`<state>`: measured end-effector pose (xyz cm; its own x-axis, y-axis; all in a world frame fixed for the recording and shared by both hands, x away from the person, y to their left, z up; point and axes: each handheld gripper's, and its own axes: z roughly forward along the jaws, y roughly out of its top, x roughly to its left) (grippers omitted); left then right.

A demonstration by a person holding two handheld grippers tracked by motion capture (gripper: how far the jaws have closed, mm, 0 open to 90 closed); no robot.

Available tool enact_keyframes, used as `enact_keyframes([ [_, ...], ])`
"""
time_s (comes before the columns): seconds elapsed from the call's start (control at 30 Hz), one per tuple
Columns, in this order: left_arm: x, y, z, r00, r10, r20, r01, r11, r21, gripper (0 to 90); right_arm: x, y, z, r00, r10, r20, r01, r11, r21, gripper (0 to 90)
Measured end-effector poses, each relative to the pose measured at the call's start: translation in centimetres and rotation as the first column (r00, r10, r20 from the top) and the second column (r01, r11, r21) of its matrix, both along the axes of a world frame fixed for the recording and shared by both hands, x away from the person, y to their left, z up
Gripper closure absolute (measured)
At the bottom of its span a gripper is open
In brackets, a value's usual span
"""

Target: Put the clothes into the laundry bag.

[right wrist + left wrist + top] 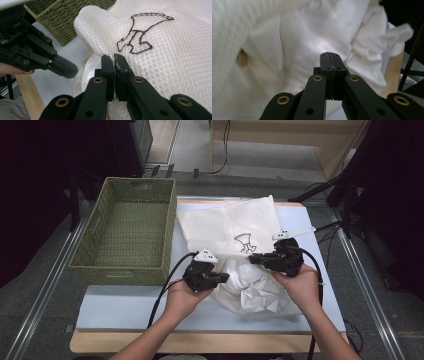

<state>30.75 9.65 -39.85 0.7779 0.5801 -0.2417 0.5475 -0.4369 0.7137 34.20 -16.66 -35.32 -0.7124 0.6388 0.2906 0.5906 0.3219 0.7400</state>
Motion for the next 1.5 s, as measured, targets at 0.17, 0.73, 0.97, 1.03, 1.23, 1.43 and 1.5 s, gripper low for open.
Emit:
enact_keyframes([
  [0.17,-0.5,0.6,-2.4,0.9989,0.039,-0.027,-0.039,0.9992,0.013,90.0,0.1,0.0,0.0,1.0000,0.001,0.004,-0.001,1.000,-0.001,88.2],
  [0.73,1.2,-4.1,-4.0,0.9996,0.028,0.003,-0.028,0.9991,0.032,90.0,0.1,0.1,0.4,0.9998,-0.011,0.015,0.011,1.000,0.007,88.0],
  [0.97,1.6,-5.0,-2.7,0.9996,0.017,0.023,-0.017,0.9999,0.000,90.0,0.4,0.0,0.7,0.9993,-0.029,0.022,0.028,0.999,0.026,88.0],
  [1.03,1.9,-5.1,-2.4,0.9995,0.019,0.024,-0.019,0.9998,-0.007,90.0,0.3,0.2,0.8,0.9994,-0.028,0.023,0.027,0.999,0.025,88.0],
  [1.23,2.7,-5.3,-1.7,0.9989,0.038,0.028,-0.038,0.9991,-0.017,90.0,0.1,0.3,1.1,0.9993,-0.021,0.032,0.020,0.999,0.029,88.0],
  [1.43,3.6,-5.6,-1.0,0.9971,0.063,0.044,-0.062,0.9979,-0.020,90.0,-0.3,0.6,1.6,0.9990,-0.013,0.043,0.012,0.999,0.032,88.0],
  [1.5,4.1,-5.6,-0.8,0.9960,0.077,0.046,-0.075,0.9967,-0.030,90.0,-0.4,0.7,1.8,0.9989,-0.010,0.045,0.009,0.999,0.031,88.0],
])
